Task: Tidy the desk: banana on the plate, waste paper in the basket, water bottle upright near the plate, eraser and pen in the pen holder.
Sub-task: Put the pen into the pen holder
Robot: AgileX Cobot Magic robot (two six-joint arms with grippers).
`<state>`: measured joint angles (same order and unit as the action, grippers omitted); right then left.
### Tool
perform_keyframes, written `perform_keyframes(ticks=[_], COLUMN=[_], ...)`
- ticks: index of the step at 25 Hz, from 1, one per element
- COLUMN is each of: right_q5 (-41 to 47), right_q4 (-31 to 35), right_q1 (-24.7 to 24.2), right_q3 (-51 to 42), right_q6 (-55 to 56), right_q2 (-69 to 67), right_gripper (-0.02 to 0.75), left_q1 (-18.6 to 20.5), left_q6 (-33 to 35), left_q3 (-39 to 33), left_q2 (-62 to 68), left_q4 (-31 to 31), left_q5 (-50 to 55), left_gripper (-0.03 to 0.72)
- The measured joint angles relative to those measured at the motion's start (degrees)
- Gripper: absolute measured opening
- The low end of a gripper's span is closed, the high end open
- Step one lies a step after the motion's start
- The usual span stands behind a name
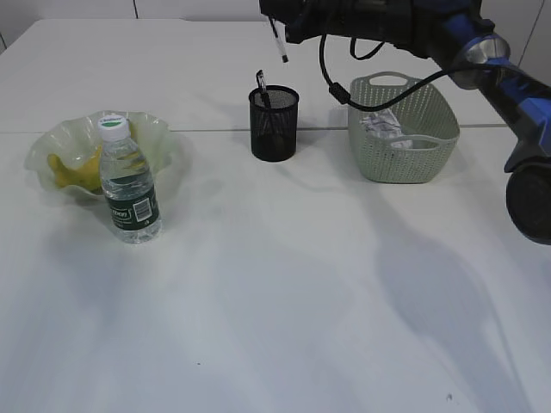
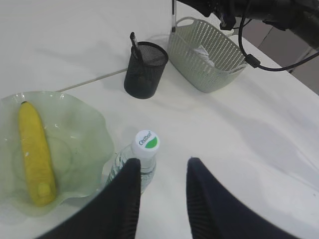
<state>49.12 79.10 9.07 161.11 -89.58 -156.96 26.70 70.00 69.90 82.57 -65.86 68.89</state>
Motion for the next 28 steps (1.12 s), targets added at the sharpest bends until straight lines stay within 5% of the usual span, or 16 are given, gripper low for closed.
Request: perform_keyframes(ticks=[11,28], right_q5=[-4.02,-5.52], right_q4=[10.92,13.82], right_q1=[-0.09,-0.22], right_q3=[0.0,0.0], right_q6=[-3.21,-3.77], right_q2=[-6.08,-10.95], right_gripper=[0.036,0.036], left_q1=[0.0,0.0], left_q6=[0.0,0.0], left_q3=[0.0,0.0], left_q2=[0.0,0.0], left_q4=[0.0,0.0], left_q5=[0.0,0.0], left_gripper=[0.216,0.216])
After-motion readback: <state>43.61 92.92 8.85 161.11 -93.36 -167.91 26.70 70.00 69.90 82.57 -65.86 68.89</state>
